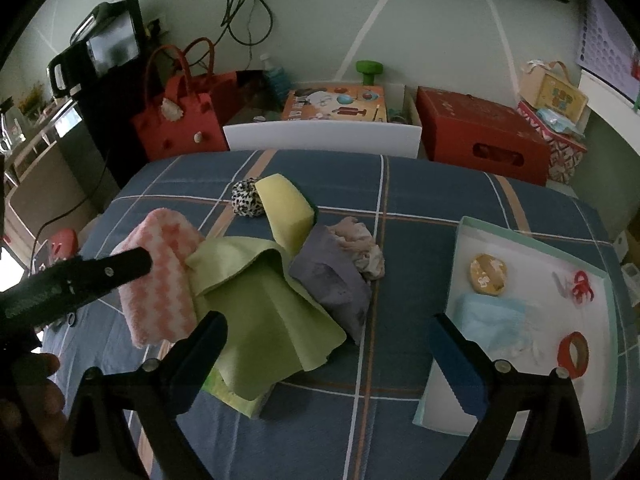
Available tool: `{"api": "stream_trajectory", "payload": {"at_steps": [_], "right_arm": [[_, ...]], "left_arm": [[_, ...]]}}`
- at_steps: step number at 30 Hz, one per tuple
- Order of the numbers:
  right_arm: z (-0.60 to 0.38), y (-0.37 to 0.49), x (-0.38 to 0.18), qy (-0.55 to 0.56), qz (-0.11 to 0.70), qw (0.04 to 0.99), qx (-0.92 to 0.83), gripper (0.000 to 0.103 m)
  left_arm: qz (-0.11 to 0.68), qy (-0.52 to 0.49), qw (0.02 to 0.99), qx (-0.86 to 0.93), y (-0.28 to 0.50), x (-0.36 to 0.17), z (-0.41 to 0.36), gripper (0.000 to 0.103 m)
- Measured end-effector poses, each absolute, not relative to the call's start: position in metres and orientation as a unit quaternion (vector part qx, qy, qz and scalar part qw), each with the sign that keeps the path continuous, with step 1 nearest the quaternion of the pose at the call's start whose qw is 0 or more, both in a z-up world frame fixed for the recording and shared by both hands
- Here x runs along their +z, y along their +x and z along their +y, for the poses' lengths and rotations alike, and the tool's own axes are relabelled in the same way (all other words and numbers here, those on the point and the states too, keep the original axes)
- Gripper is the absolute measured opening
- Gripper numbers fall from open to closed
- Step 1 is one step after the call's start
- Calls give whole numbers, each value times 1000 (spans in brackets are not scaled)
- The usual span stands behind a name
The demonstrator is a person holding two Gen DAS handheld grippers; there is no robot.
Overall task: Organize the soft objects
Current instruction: 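Grasp the pink-white fluffy cloth with the left tool, then grasp the light green felt cloth with the right tool while the left tool holds the pink cloth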
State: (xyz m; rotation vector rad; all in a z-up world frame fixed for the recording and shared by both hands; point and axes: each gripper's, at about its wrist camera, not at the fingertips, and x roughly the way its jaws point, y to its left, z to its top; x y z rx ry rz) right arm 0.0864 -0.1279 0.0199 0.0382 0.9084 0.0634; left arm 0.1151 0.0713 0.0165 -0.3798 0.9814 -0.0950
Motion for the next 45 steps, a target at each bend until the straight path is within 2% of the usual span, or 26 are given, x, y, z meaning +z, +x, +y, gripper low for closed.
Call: {"api": "stream_trajectory", "payload": {"at_steps": [5,11,18,21,27,29,31,37,45], "right_arm": [[-125,87,18,16,442,896,35,101],[-124,86,16,17,444,895,38,100],[-122,87,14,17,446,894,39,100],[-122,87,14,16,447,894,39,100],[-120,87,13,15,447,893,40,100],[-120,87,13,16,447,894,40,100],[-120,87,13,16,447,893,40,100],[-120,87,13,18,445,894,42,99],[-119,86,14,18,441,896,49,94]], "left_arm": [[477,-182,858,-55,115,14,67,62],[485,-181,853,-64,116,11,61,50],[492,-186,847,-77,118,4,56,48],[496,-185,845,-78,120,0,55,42],[496,-200,839,-94,122,-4,55,24],[493,-204,840,-98,121,-3,55,12],[488,-205,843,-98,121,-1,56,9],[470,-210,851,-106,118,6,59,6],[449,-220,860,-103,116,15,69,6]]}}
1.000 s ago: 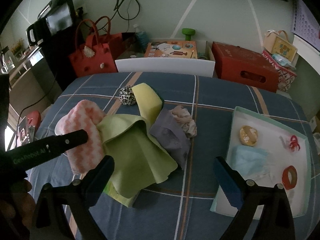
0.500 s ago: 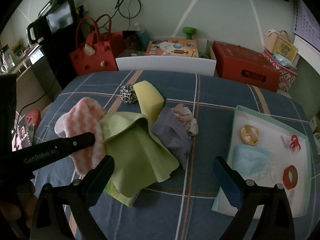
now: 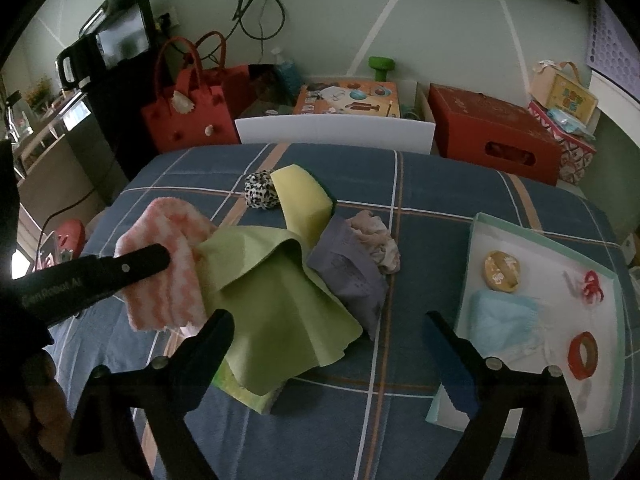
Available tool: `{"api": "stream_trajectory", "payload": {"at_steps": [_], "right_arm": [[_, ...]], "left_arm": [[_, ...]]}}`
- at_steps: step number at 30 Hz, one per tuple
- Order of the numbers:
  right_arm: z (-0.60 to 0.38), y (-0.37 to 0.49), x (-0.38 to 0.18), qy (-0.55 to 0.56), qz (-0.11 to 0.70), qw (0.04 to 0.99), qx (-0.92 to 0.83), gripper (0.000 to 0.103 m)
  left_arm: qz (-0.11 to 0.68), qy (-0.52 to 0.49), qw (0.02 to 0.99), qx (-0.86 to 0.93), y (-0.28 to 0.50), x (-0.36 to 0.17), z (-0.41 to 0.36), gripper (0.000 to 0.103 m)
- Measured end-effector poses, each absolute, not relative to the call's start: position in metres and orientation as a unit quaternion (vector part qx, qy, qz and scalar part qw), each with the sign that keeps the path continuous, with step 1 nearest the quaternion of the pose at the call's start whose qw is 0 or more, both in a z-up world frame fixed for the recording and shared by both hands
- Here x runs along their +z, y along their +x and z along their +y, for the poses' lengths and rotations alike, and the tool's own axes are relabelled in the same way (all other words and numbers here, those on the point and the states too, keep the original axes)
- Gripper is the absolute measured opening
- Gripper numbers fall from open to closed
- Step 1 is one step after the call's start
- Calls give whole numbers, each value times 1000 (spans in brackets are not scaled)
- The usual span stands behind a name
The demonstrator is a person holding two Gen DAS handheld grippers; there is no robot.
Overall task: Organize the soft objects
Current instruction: 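Grasp the light green felt cloth with the right tool while the left tool holds the pink cloth, then lift the pink cloth with the left tool while the right tool lifts the green cloth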
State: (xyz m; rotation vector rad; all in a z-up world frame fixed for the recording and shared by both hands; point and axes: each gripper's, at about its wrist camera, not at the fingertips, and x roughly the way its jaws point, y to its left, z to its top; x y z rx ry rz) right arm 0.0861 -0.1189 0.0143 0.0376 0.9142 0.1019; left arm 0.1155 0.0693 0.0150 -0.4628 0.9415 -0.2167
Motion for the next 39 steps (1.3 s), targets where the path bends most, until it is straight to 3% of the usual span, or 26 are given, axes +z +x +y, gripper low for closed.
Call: {"api": "stream_trajectory", "payload": {"at_steps": [6,15,27,37,39], "right_arm": [[-113,86,14,14,440,896,59,93],[-102,95,4,8,446,892,76,79],[-92,122,10,14,424,901,94,71],[-93,130,-2,22,435,895,99,40],[-92,130,-2,22,435,895,102,39]], "left_arm": [[423,-226,872,-94,109,28,79,6],[390,-240,885,-84,99,46,95,5],[407,-242,879,-65,104,35,102,6],[418,-242,873,-71,107,29,99,6],[419,-241,873,-71,108,29,98,6]]}}
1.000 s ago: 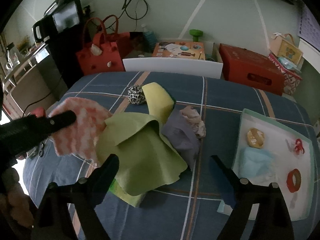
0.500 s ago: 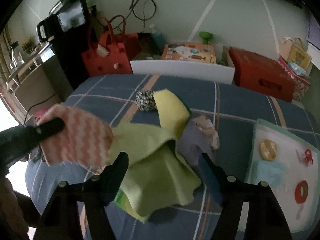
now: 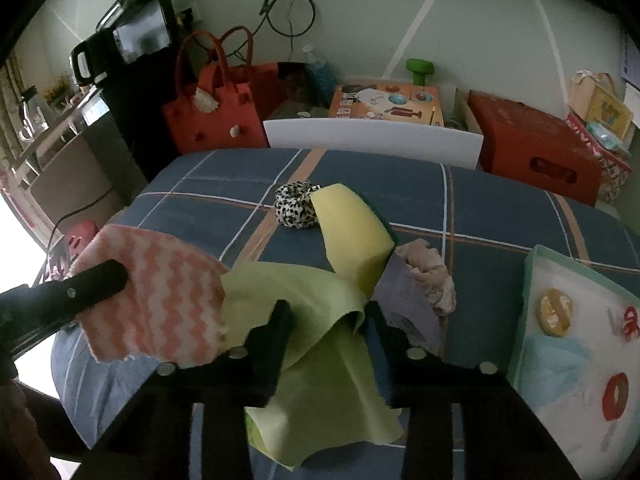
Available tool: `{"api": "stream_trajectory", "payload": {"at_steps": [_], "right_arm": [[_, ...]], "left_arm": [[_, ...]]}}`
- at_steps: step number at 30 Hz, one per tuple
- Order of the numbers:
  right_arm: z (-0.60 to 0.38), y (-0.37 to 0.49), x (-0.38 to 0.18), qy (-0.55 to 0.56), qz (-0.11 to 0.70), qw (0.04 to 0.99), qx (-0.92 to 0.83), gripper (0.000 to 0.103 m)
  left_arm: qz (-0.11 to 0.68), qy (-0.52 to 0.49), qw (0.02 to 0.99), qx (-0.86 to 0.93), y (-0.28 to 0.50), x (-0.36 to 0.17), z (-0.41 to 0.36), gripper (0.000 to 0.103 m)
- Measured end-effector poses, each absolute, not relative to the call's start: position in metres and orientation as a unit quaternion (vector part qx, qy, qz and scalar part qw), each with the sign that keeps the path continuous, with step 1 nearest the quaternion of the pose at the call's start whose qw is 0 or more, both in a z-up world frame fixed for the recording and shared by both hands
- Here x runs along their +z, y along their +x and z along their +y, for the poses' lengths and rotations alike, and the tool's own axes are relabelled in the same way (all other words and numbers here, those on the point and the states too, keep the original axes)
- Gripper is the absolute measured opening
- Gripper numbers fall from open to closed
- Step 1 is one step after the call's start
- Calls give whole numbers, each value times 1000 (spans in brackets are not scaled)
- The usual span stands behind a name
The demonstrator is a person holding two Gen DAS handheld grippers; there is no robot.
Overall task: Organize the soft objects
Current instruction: 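Lift the pink cloth with the left tool while the right tool lifts the green cloth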
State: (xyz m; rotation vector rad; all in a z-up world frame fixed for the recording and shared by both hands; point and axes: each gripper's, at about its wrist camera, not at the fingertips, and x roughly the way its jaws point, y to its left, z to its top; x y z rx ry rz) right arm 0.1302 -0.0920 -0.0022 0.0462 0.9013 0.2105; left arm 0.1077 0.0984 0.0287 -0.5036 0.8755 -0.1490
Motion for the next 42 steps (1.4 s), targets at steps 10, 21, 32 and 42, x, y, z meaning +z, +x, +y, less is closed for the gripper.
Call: {"api": "stream_trajectory", "payload": {"at_steps": [10,21,32,42], "right_arm": [[-86,129,-2,13,426,898,109,23],[-87,127,1,17,420,900,112,7],[-94,117,19,37,390,912,120,6],[-105,95,59,53,328,936,119,5]], "left_arm": [[425,-241,870,-74,109,26,97,6],[426,-241,869,-74,110,25,97,6],[424,-238,871,-74,110,26,95,6],[401,-235,882,-81,106,35,93,6]]}}
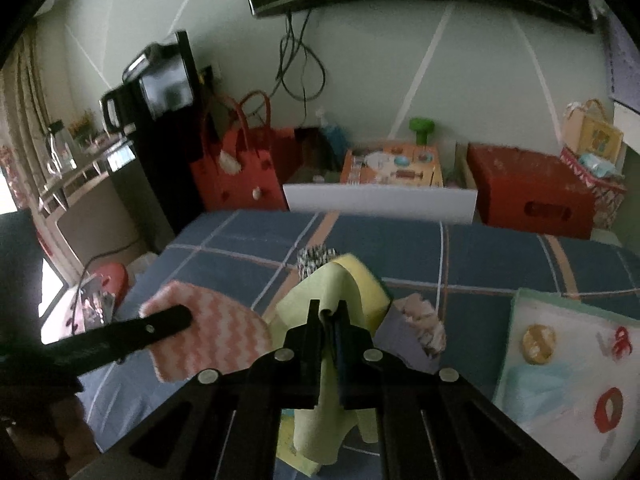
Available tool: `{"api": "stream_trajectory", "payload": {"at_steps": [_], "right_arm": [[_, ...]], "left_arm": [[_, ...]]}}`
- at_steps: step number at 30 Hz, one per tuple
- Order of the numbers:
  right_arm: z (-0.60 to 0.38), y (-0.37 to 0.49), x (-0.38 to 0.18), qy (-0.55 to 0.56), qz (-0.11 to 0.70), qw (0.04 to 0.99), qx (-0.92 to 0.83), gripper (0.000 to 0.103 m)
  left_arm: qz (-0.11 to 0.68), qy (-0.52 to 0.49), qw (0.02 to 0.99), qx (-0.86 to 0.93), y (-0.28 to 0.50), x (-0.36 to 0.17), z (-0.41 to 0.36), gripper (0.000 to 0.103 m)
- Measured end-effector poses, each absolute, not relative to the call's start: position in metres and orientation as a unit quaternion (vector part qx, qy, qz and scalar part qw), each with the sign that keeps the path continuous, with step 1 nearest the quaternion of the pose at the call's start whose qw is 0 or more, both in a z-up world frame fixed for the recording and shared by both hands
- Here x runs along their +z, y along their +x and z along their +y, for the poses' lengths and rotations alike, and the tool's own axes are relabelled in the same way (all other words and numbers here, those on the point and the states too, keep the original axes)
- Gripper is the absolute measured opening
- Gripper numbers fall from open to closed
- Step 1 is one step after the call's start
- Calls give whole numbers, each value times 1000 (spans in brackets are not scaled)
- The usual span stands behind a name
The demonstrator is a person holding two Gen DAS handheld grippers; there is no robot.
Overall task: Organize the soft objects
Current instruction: 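Lift the pink cloth with the left tool while the right tool lifts the green cloth, then carry both held cloths over the white tray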
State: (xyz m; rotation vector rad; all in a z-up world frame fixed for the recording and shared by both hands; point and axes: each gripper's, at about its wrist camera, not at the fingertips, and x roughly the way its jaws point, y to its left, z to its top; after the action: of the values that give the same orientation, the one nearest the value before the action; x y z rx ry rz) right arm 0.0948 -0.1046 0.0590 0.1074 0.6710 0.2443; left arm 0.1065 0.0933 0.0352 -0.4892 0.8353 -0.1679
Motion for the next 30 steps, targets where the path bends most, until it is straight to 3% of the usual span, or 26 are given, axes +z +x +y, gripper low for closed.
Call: {"api": "stream_trajectory", "payload": {"at_steps": [14,30], "right_arm": [[-125,58,111,63,243,962,104,5],[-216,50,111,121,234,965,10,5]], "left_arm": [[323,-215,916,-100,89,70,87,6],[248,-153,945,-148,77,117,30,6]]}}
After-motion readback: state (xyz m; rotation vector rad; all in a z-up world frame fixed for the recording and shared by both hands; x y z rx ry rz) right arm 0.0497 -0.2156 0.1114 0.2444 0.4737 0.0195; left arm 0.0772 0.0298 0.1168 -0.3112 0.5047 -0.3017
